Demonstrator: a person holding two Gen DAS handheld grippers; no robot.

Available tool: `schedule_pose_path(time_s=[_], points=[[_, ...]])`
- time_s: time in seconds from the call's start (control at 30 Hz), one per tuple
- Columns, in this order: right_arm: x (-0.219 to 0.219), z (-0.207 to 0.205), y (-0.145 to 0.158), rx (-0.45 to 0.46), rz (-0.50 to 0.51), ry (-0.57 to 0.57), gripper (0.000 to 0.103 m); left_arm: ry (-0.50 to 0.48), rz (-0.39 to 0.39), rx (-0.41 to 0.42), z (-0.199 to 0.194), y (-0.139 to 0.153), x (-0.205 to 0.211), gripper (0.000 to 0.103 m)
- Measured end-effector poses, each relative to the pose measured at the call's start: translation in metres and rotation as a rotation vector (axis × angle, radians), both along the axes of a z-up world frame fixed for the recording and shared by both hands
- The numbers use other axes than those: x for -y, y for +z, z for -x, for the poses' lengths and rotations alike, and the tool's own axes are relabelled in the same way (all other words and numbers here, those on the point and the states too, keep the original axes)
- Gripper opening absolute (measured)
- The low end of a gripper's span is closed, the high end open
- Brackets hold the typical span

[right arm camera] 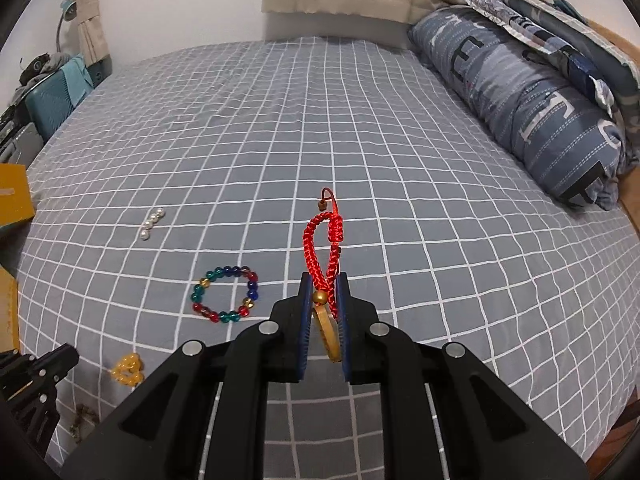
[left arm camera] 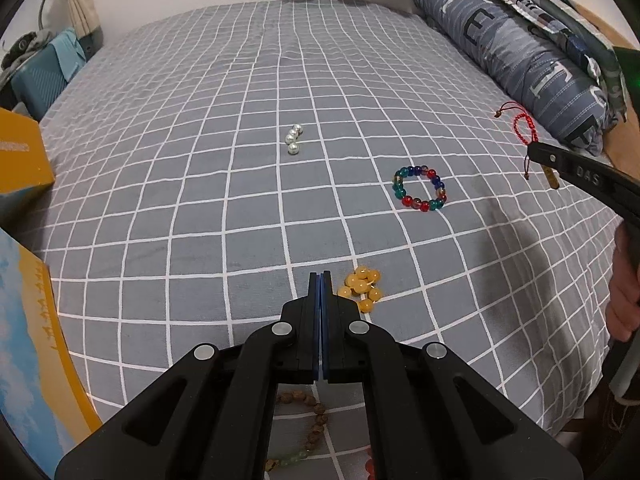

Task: Organize jewelry
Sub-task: 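Grasp the yellow bead bracelet with the left tool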

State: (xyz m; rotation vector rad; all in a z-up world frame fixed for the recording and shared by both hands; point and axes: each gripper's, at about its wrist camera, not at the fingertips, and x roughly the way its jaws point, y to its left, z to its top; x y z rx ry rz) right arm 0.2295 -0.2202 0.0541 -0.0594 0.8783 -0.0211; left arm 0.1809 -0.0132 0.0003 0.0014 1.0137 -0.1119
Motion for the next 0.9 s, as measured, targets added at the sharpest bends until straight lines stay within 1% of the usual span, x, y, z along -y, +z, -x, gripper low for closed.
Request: schedule_pose_path(time_s=[0.1,0.13,0.17,0.2,0.27,0.3,0.33,0.37,0.43,0.6,0.7,0.77,0.8,0.83,0.87,0.9], points=[[-0.004,0.006,0.0,0.006,0.013,0.01,0.011,-0.002,0.001,-0.006,-0.002,-0.004,0.003,0.0],[-0.004,0.007,0.0,0.005,0.013,0.012,0.011,-0.001,0.005,-0.011,-0.003,-0.007,0.004,0.004],[-0.004,0.007,-0.001,0.003,0.011,0.014,0.011,0.0,0.011,-0.014,-0.005,-0.009,0.004,0.004],[-0.004,0.008,-0.002,0.001,0.01,0.015,0.011,0.005,0.013,-0.019,-0.006,-0.013,0.005,0.006],[-0.004,0.009,-0.006,-0.006,0.012,0.015,0.011,0.007,0.003,-0.021,-0.008,-0.018,0.007,0.015],[-0.004,0.008,-0.008,-0.01,0.012,0.016,0.011,0.006,0.005,-0.018,-0.009,-0.021,0.009,0.025],[-0.003,0.008,-0.01,-0.015,0.015,0.016,0.011,0.007,0.002,-0.016,-0.009,-0.023,0.01,0.031],[-0.002,0.009,-0.012,-0.016,0.016,0.015,0.011,0.008,0.0,-0.012,-0.009,-0.024,0.011,0.033],[0.0,0.008,-0.015,-0.023,0.012,0.011,0.011,0.003,0.002,-0.006,-0.009,-0.027,0.015,0.046],[0.003,0.01,-0.018,-0.029,0.01,0.011,0.011,-0.013,-0.006,-0.007,-0.01,-0.034,0.023,0.053],[0.002,0.011,-0.018,-0.029,0.009,0.013,0.011,-0.017,-0.02,-0.024,-0.014,-0.04,0.027,0.053],[0.001,0.011,-0.018,-0.028,0.01,0.015,0.011,-0.014,-0.018,-0.033,-0.015,-0.044,0.027,0.052],[0.001,0.011,-0.018,-0.027,0.011,0.015,0.011,-0.01,-0.016,-0.045,-0.017,-0.047,0.027,0.048],[0.0,0.011,-0.018,-0.028,0.01,0.015,0.011,-0.007,-0.011,-0.058,-0.018,-0.05,0.026,0.04],[0.0,0.011,-0.018,-0.027,0.01,0.016,0.011,-0.005,-0.013,-0.063,-0.018,-0.051,0.025,0.038],[-0.001,0.011,-0.017,-0.025,0.01,0.016,0.011,0.0,-0.017,-0.063,-0.018,-0.053,0.024,0.032]])
